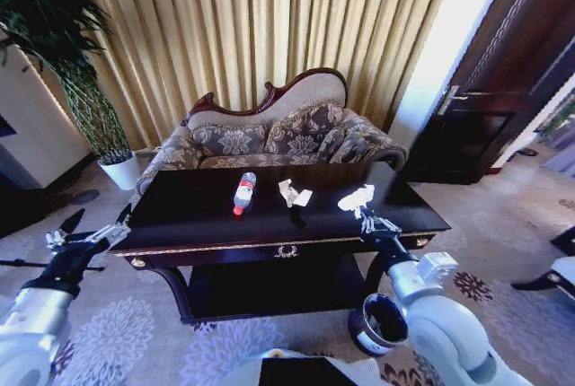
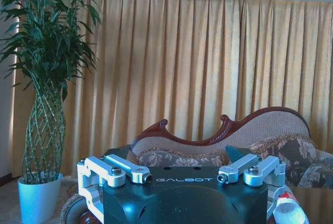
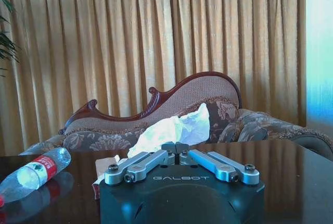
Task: Move to the front of the table and place the trash on the table into the trash bin.
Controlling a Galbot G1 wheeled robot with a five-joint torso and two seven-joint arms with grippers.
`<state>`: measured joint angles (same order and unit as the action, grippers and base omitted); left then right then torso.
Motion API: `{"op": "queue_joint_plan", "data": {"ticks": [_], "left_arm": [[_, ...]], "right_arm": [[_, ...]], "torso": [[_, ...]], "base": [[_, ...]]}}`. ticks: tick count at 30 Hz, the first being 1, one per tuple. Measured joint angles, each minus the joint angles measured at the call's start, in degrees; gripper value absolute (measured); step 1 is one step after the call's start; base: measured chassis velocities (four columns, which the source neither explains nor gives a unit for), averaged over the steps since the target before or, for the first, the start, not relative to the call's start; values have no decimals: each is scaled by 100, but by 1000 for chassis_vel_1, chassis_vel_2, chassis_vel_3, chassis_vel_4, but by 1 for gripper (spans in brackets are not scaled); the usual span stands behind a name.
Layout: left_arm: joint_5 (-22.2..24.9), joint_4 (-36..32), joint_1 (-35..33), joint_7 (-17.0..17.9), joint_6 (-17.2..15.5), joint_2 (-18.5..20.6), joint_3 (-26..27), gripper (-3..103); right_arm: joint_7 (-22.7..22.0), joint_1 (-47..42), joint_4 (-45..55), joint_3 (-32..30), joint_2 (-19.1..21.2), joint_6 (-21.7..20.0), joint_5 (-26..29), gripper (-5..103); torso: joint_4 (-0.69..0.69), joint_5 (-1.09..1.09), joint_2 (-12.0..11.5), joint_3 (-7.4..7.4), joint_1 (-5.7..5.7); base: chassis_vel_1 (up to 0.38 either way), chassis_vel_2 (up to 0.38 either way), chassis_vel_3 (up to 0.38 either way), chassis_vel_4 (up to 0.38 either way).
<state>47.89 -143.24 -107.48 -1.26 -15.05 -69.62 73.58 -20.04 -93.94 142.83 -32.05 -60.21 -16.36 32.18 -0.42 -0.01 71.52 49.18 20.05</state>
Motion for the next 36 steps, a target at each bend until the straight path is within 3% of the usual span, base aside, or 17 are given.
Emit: {"op": "queue_joint_plan", "data": {"ticks": [5, 12, 30, 36], "left_arm": [[-90, 0, -16, -5, -3, -14, 24, 100], [-589, 0, -7, -123, -22, 12, 123, 100], [-543, 0, -55, -120, -48, -19, 162, 100], [-530, 0, -37, -122, -28, -50, 146, 100]], "right_arm": [[1, 13, -16, -3, -8, 0, -10, 0], [10, 48, -38, 9, -17, 0, -10, 0], [377, 13, -317, 109, -170, 79, -244, 0], [417, 319, -1317, 99, -155, 68, -216, 0]], "torso": [[0, 1, 1, -1, -1], [0, 0, 1, -2, -3], [-1, 0, 1, -1, -3], [-1, 0, 1, -1, -3]], "base": [[123, -119, -122, 131], [131, -126, -126, 124], [87, -87, -89, 88], [21, -22, -40, 17]]}}
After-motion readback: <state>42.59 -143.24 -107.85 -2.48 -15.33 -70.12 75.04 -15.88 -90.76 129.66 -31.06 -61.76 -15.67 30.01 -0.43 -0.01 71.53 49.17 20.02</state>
